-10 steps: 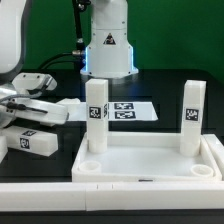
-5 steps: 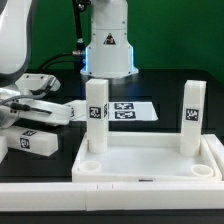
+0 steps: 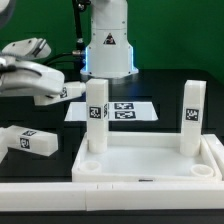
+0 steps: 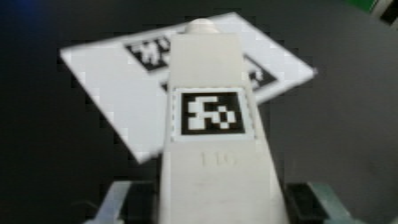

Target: Assemble desk

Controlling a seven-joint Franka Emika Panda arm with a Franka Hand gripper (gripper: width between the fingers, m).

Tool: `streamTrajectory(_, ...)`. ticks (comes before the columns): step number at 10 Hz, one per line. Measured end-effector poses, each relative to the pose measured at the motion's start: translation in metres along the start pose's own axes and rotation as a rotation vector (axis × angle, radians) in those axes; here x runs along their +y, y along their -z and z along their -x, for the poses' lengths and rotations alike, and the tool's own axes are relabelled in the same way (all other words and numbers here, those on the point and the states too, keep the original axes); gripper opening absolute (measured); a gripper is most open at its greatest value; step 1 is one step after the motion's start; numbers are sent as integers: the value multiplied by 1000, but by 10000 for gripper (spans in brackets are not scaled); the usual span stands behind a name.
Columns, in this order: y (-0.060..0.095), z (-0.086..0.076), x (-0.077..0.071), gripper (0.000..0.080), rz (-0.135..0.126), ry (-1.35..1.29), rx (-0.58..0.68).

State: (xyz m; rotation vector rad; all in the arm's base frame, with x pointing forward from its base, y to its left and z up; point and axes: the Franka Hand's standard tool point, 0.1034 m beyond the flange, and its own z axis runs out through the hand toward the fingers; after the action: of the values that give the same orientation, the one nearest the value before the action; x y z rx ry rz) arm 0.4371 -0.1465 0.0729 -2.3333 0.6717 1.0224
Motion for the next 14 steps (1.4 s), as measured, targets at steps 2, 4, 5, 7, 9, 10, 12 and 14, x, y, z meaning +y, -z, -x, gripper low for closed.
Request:
streamTrajectory(2,10,-2,-7,285,15,17,137)
streamTrajectory(4,53,2,-43,285,31,88,243)
streamTrajectory(5,66,1,-53,285,45,122,332)
streamTrajectory(7,61,-3,-46,285,55,111,444)
streamTrajectory(9,79,-14,-64,285,104,151,592)
streamTrajectory(10,94,-18,-86,285,144,205,674)
streamTrajectory(12,111,-20,-112,285,193,279,840)
streamTrajectory(14,103,-17,-138,285,210,268,984)
